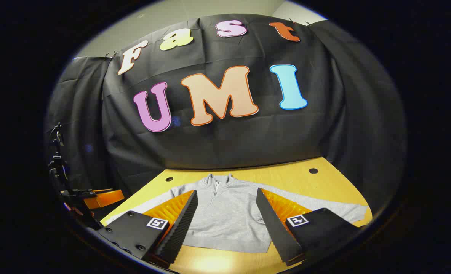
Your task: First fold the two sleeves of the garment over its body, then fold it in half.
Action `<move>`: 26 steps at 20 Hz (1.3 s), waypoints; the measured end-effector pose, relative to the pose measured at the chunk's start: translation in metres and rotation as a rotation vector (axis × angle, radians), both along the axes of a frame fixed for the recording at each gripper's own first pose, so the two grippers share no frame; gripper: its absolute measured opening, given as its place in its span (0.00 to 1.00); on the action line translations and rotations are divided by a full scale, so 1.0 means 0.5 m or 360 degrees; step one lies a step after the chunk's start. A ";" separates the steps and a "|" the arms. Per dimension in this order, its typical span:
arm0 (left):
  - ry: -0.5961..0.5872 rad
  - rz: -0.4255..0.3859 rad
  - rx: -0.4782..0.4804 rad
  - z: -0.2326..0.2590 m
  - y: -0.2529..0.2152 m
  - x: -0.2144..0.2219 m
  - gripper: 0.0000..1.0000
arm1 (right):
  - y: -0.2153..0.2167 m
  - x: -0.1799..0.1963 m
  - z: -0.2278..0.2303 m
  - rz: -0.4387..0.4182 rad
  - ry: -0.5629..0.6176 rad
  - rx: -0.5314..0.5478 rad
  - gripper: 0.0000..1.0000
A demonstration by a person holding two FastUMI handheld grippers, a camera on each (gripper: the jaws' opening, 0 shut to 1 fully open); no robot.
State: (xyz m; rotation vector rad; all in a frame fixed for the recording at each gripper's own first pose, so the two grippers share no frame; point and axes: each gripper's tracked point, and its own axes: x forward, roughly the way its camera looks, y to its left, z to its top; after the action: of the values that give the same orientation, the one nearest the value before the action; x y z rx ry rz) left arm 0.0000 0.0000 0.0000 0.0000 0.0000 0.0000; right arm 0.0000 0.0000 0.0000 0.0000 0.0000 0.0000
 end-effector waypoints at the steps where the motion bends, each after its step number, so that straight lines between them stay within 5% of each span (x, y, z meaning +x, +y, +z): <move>1: -0.0004 -0.0004 -0.0001 -0.001 -0.002 0.002 0.94 | -0.003 0.002 0.002 -0.0005 -0.0001 0.0000 0.97; 14: 0.0075 -0.0018 0.0018 -0.020 0.010 0.021 0.94 | -0.088 -0.004 -0.018 -0.0143 0.0040 0.0010 0.97; 26: 0.0100 0.0025 0.0042 -0.021 0.019 0.028 0.93 | -0.417 -0.068 -0.059 -0.0453 0.0159 0.0081 0.97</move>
State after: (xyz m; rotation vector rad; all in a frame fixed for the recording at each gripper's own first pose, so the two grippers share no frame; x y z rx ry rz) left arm 0.0142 0.0096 -0.0106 0.0266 0.0626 0.0157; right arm -0.0342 -0.2083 -0.0294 0.0510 0.0997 -0.2849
